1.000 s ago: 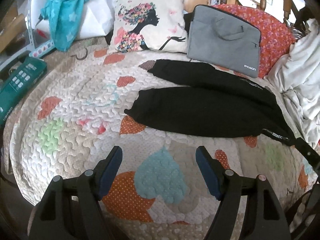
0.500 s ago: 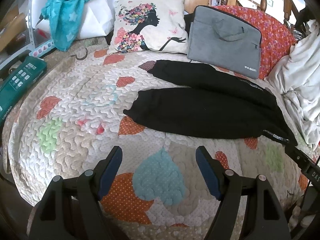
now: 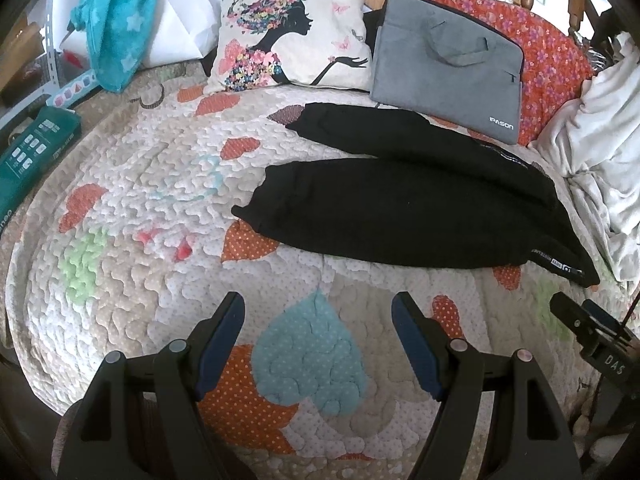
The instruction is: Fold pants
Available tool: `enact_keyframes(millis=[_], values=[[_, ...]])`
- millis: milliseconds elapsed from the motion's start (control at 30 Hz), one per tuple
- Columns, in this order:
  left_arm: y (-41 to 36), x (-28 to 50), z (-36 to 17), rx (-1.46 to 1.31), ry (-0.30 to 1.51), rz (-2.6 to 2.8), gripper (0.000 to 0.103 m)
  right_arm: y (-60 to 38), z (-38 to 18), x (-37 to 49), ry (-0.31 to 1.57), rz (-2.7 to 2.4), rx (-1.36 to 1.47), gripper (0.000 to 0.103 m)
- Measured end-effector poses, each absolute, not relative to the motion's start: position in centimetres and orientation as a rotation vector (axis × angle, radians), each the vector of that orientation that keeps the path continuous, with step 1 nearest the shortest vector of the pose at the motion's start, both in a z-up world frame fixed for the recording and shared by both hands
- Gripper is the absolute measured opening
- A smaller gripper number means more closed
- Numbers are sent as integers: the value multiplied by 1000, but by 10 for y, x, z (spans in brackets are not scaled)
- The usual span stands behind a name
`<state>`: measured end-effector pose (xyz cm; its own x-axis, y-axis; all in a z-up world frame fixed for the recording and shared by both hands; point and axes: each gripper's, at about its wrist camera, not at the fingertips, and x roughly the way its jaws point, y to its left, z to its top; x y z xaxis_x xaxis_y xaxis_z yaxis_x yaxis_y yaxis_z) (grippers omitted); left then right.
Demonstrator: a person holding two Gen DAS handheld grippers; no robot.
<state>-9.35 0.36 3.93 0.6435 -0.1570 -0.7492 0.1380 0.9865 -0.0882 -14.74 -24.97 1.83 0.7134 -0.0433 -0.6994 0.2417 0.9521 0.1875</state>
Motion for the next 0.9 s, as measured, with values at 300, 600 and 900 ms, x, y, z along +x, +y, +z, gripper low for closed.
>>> enact_keyframes(millis=[300, 600, 900], values=[[9, -87, 29, -31, 881, -165, 75, -252, 10, -143, 764, -191, 267, 101], [22, -77, 14, -76, 893, -174, 75, -263, 4, -144, 747, -225, 276, 101], [75, -22, 6, -328, 1037, -222, 75, -314, 22, -145, 713, -213, 442, 101]])
